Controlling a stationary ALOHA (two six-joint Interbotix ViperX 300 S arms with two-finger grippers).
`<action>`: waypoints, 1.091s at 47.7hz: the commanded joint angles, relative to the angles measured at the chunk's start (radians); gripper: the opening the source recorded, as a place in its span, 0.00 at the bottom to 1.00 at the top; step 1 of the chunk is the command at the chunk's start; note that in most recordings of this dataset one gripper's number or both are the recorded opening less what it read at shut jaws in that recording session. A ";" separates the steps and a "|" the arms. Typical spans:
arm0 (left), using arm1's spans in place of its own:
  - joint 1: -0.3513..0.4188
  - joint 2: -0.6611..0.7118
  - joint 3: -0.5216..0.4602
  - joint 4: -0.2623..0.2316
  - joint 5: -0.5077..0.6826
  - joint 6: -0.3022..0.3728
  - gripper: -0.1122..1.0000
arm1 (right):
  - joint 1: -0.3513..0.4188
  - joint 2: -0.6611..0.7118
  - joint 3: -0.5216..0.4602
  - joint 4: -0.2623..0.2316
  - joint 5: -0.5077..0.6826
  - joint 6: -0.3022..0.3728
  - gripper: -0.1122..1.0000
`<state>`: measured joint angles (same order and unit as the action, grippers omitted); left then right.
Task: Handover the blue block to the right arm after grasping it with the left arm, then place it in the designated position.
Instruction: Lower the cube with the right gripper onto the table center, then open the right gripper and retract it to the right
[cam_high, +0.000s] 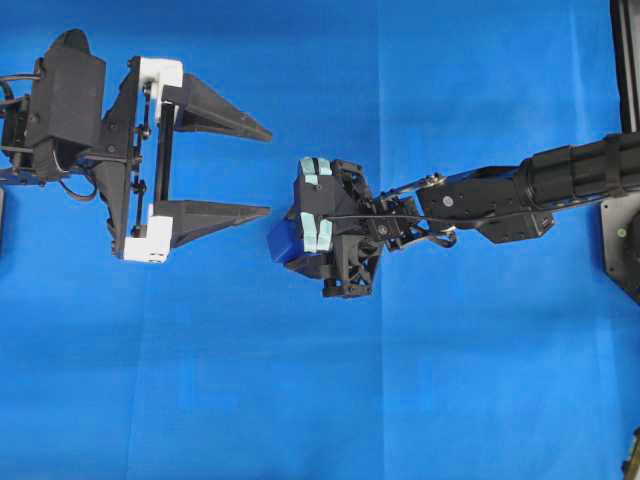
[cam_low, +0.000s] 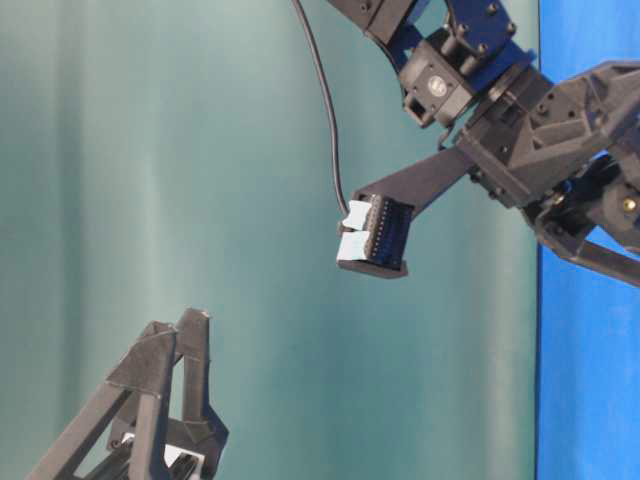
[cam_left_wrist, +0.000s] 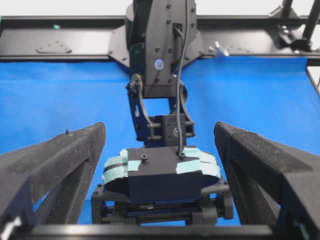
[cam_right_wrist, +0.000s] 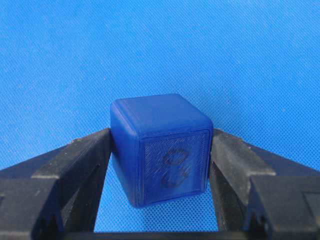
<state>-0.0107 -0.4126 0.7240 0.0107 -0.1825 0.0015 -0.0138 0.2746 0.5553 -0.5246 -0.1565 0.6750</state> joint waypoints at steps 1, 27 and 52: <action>-0.003 -0.012 -0.017 -0.002 -0.006 0.000 0.94 | -0.005 -0.017 -0.012 0.015 -0.006 0.002 0.50; -0.003 -0.017 -0.011 0.000 -0.006 0.002 0.94 | -0.002 -0.071 -0.005 0.032 0.031 0.002 0.86; -0.003 -0.017 -0.014 0.000 -0.008 0.002 0.94 | 0.023 -0.477 0.078 0.028 0.291 -0.003 0.86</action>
<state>-0.0107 -0.4126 0.7240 0.0107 -0.1825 0.0015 0.0077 -0.1181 0.6335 -0.4955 0.1074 0.6750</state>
